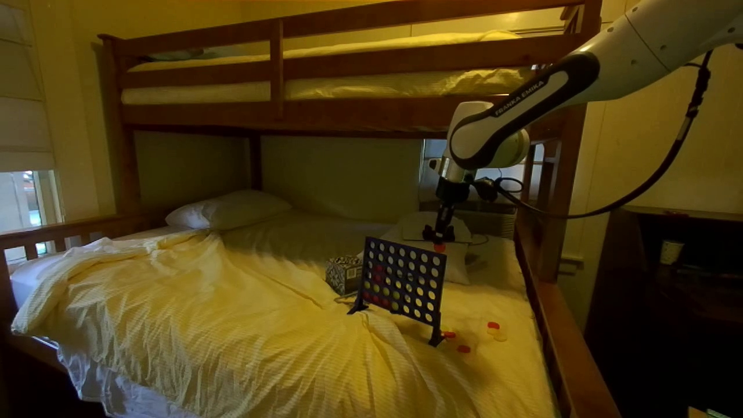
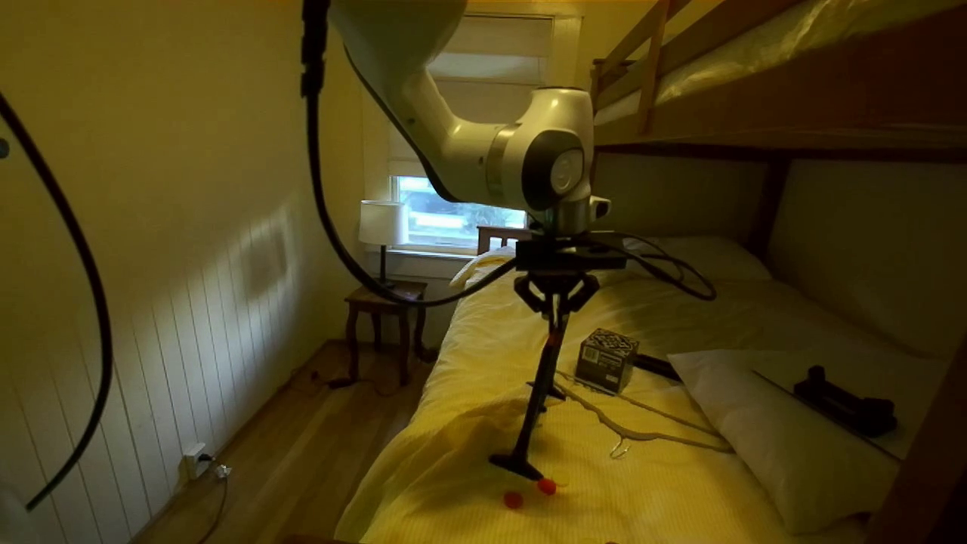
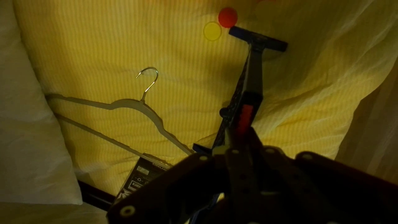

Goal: Move the blue object slightly to the left and then pick up the orange object and put it in the blue object

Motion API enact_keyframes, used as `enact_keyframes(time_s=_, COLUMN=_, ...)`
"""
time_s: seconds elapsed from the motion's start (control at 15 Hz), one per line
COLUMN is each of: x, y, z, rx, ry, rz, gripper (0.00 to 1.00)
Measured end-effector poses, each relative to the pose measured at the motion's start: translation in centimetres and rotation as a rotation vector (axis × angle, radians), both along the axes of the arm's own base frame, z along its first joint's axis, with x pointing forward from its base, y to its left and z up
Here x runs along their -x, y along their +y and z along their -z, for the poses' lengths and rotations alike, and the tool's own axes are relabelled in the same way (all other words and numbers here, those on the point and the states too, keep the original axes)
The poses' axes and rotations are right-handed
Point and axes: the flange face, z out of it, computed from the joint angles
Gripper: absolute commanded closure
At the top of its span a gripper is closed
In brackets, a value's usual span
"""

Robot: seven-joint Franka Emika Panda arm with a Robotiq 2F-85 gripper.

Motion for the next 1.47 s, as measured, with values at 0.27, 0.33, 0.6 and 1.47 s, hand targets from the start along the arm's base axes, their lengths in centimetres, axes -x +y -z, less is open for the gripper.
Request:
enact_keyframes(time_s=0.27, x=-0.5, y=0.2, z=0.4, rx=-0.004, ry=0.018, rz=0.005, gripper=0.98)
enact_keyframes(time_s=0.33, x=-0.5, y=0.2, z=0.6, rx=-0.005, ry=0.019, rz=0.01, gripper=0.98)
enact_keyframes(time_s=0.6, x=-0.7, y=0.3, z=0.9, rx=-0.012, ry=0.022, rz=0.04, gripper=0.98)
enact_keyframes(time_s=1.47, x=-0.9, y=0.8, z=1.4, rx=-0.033, ry=0.026, rz=0.124, gripper=0.18)
